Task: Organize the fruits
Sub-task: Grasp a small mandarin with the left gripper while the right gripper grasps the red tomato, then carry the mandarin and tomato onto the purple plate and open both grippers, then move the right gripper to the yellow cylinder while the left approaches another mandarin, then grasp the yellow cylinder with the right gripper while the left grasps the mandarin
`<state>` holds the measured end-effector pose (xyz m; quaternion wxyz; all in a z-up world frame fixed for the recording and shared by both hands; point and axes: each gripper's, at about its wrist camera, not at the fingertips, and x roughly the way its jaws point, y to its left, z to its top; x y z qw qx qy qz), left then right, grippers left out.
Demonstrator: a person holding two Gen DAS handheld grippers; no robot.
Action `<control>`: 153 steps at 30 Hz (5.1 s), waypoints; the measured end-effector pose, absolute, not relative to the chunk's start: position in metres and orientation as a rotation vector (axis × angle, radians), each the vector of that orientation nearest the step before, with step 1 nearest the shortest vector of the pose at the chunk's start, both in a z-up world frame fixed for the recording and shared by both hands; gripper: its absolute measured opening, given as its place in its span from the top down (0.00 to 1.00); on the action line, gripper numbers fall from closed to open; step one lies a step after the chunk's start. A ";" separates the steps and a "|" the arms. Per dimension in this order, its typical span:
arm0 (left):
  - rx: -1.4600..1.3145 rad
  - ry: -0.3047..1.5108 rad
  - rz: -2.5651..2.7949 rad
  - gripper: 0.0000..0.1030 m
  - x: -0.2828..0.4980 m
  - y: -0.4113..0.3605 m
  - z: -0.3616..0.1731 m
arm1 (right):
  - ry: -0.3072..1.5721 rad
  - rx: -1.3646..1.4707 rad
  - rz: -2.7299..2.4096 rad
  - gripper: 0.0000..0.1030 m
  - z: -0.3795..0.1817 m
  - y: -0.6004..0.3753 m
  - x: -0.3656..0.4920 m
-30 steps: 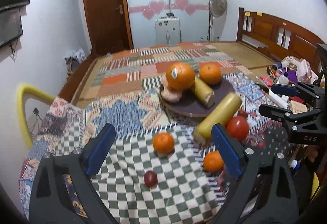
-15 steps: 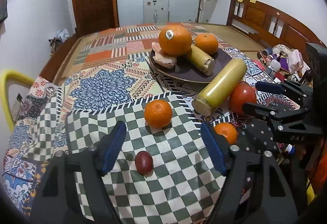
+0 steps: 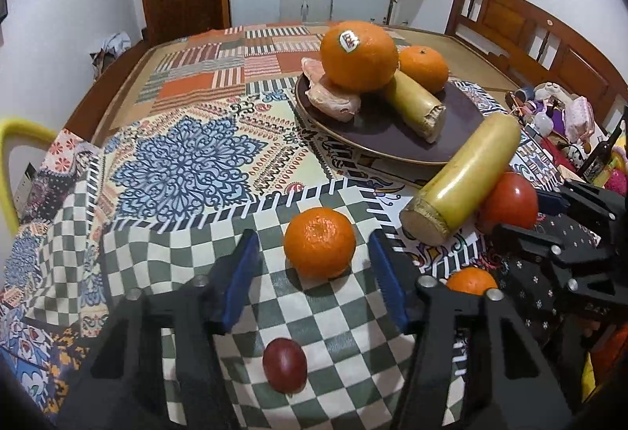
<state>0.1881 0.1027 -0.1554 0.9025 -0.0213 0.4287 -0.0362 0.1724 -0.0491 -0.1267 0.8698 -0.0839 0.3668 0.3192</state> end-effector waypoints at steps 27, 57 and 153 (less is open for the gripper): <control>-0.040 0.760 -0.112 0.64 0.171 0.079 -0.103 | 0.665 -0.135 0.583 0.58 -0.084 -0.094 0.175; -0.051 0.781 -0.108 0.64 0.264 0.047 -0.107 | 0.662 -0.191 0.538 0.58 -0.084 -0.073 0.267; -0.057 0.855 -0.112 0.45 0.141 0.066 -0.123 | 0.770 -0.220 0.755 0.60 -0.118 -0.068 0.174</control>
